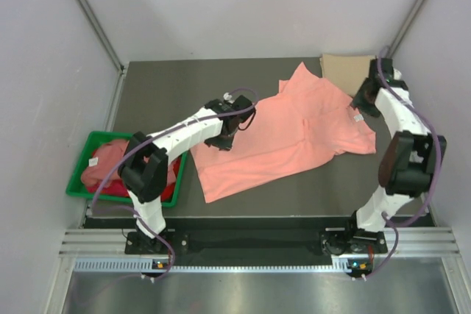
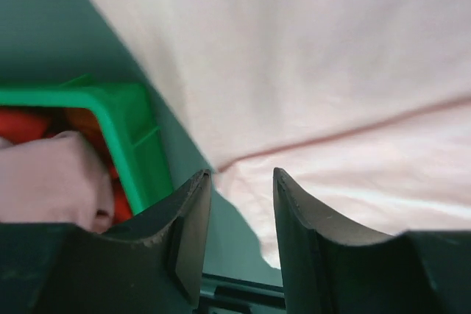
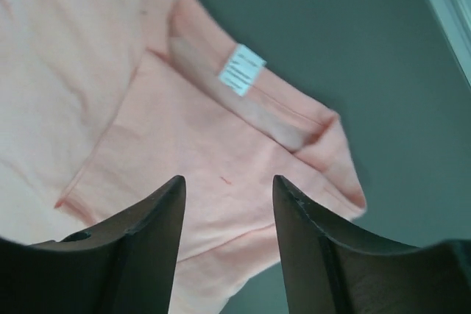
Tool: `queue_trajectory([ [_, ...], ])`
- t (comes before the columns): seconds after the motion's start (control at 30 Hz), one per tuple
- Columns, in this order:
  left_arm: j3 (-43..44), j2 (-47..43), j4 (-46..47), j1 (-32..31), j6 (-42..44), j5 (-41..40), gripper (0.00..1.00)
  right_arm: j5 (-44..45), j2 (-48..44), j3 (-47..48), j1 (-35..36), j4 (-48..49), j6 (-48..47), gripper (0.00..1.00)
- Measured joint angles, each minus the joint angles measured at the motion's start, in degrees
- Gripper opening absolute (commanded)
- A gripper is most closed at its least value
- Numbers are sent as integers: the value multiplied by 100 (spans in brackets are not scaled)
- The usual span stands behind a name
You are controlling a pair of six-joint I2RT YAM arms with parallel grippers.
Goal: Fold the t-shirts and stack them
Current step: Fold the tshirt
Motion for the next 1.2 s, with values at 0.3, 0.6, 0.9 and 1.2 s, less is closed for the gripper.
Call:
queue_trajectory([
  [0.3,-754,-446,911,-352,-11,1661,43,-101,-922,-1873,-1248,138,1145,52],
  [0.6,-1464,-120,1300,-341,-282,1867,42,-671,-940,-2533,-1440,516,1392,51],
  [0.9,-1718,-146,1403,-341,-382,1805,42,-627,-695,-2627,-1451,1058,1397,49],
  [1.2,-1926,-302,1578,-387,-568,1711,42,-337,-444,-2627,-1480,1182,1165,3],
])
